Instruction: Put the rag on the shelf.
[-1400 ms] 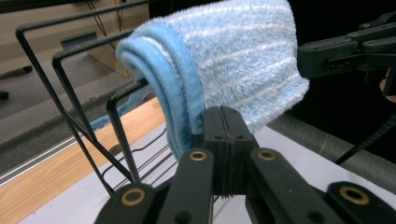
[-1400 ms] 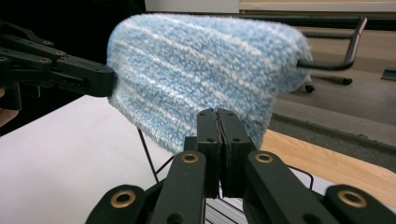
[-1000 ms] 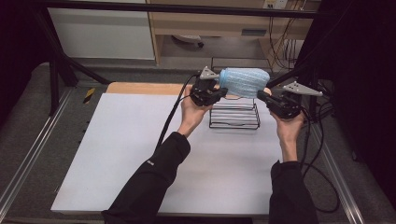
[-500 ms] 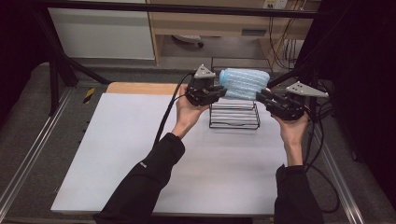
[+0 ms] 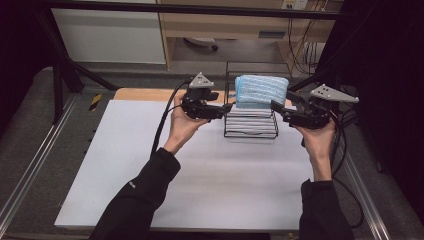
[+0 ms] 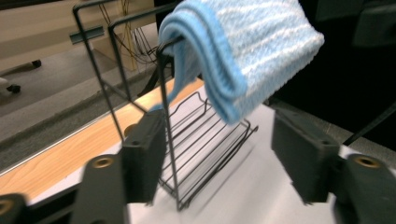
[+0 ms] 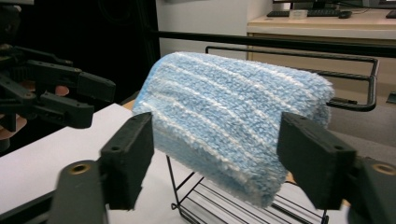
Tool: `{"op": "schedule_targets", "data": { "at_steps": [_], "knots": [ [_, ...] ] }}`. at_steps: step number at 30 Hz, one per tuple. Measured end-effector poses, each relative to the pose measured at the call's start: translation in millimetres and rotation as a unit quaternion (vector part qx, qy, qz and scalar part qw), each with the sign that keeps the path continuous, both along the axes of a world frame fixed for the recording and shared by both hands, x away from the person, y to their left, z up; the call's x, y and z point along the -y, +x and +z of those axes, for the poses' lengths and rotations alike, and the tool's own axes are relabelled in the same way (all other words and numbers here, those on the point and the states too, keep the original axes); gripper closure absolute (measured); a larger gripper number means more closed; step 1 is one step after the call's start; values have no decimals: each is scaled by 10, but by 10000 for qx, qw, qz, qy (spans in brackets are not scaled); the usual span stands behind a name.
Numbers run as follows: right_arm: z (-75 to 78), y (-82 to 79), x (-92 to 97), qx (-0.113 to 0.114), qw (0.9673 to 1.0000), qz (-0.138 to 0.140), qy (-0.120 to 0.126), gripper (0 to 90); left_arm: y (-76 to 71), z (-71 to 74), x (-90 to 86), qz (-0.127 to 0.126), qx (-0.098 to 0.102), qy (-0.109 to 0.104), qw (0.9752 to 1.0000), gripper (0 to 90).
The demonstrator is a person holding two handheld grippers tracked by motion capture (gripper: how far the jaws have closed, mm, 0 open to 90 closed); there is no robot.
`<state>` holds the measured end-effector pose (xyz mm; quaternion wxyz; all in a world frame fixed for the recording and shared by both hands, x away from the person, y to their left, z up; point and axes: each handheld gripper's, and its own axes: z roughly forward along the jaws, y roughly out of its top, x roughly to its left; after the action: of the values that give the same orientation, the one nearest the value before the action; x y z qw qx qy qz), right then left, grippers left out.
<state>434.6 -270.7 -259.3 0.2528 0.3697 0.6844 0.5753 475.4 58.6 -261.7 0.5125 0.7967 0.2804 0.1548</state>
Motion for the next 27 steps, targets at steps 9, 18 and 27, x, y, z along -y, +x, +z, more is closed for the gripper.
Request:
{"op": "schedule_targets", "data": {
  "at_steps": [9,18,27],
  "knots": [
    [-46,-165,-155,-52,9997,252,-57,95,-169,-192,-330,155,-36,123,9998,183],
    [-269,-309,-418,-286,9973,616,-265,34,-415,-519,-671,232,-148,78,9996,108],
    [-661,-390,-561,-756,9933,846,-237,14,-662,-934,-1046,363,-299,110,9988,90]
  ]
}}
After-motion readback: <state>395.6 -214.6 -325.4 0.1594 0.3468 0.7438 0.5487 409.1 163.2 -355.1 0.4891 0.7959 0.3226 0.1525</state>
